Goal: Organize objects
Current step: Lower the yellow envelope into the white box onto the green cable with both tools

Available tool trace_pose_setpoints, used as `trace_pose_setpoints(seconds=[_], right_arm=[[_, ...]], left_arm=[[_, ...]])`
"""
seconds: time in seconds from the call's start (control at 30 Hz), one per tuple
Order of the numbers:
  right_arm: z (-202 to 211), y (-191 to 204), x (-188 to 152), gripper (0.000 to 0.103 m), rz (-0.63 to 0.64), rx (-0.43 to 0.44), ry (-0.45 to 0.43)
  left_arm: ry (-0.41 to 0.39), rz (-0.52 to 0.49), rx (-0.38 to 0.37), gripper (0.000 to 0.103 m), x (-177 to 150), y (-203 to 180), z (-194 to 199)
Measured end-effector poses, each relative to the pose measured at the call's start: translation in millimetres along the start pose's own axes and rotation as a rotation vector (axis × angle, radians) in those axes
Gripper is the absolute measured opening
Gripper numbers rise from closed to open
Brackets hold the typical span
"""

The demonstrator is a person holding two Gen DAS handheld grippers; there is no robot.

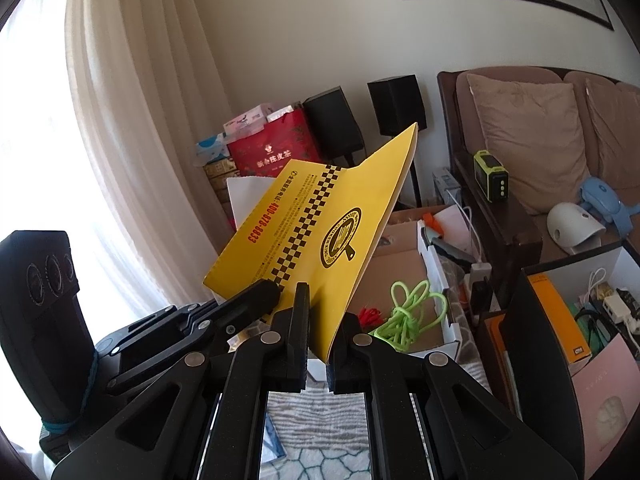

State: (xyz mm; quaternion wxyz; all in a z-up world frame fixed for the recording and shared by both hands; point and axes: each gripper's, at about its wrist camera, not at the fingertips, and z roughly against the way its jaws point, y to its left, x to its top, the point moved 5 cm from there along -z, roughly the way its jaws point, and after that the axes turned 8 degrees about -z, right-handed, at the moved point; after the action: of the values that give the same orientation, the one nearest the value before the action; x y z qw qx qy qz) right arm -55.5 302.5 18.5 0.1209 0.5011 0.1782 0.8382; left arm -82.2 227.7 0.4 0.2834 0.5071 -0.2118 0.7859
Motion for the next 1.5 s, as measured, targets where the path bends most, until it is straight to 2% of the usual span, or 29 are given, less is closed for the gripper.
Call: trace_pose_setpoints(seconds=[1.1,1.5], right_arm=[[-9,-7,7,0.006,-0.006,-0.005,0.010],[-25,-19,8,0.006,-0.001,-0.022,0.035]], left_arm=[[0.027,0.008,-0.005,0.007,7,9,-18],[0.058,0.013,-0.008,0.007,5,15,-32]])
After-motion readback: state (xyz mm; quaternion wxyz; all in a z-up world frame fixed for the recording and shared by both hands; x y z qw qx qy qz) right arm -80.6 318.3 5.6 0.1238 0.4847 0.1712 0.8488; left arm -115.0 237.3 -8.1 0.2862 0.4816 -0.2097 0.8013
